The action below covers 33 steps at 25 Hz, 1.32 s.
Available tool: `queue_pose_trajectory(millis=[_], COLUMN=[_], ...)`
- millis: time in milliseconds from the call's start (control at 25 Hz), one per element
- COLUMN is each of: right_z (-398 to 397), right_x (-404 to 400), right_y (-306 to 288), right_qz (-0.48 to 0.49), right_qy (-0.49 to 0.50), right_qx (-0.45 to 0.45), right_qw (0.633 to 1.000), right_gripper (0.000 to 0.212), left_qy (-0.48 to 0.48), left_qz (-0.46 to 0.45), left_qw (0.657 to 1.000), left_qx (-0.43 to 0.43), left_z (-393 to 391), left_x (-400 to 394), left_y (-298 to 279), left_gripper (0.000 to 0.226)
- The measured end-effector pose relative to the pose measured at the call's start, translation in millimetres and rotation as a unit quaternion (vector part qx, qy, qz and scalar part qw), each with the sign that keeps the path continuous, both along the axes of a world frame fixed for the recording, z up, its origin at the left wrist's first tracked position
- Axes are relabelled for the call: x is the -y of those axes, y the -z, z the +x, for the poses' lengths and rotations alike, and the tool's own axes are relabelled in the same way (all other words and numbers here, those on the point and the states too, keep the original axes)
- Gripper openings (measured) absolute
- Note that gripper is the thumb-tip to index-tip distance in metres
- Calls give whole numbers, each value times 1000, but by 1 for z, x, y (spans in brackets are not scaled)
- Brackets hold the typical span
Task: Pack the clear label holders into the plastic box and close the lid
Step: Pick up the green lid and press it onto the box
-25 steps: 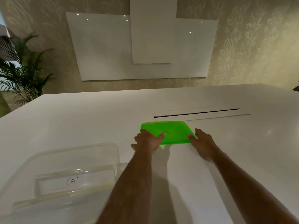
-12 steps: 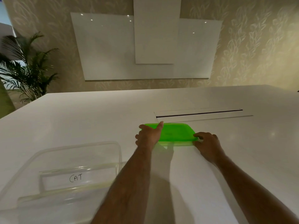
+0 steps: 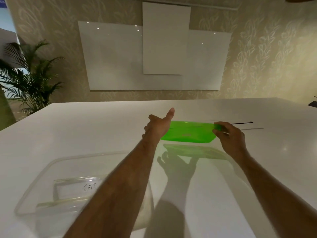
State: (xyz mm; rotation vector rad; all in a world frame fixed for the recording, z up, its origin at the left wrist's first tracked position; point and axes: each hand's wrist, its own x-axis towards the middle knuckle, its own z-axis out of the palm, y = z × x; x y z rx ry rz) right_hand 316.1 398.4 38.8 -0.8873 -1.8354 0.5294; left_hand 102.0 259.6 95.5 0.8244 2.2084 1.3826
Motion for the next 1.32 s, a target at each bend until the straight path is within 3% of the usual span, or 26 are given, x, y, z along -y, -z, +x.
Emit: queue_pose_trajectory(millis=[160, 280, 440, 520, 720, 960, 1320], right_z=[1, -5, -17, -26, -57, -106, -160], right_x=[7, 24, 47, 59, 91, 139, 181], right_y=[-26, -49, -72, -79, -75, -58, -41], right_qz=[-10, -73, -125, -169, -278, -345, -436], right_qy=[-46, -89, -126, -135, -164, -213, -268], right_qx=[-117, -211, -247, -262, -243, -199, -168], right_qw=[992, 971, 953, 941, 915, 892, 843], right_gripper=[32, 30, 29, 29, 26, 12, 17], left_qy=[37, 48, 43, 44, 72, 46, -15], left_qz=[45, 86, 154, 192, 227, 180, 156], left_qw=[997, 993, 987, 980, 957, 964, 958], left_qx=[-46, -58, -25, 32, 163, 191, 241], left_z=[-11, -22, -33, -37, -55, -92, -135], left_x=[16, 29, 55, 73, 124, 175, 238], left_y=[-13, -14, -21, -25, -30, -19, -9], left_gripper=[94, 66, 39, 29, 19, 19, 15])
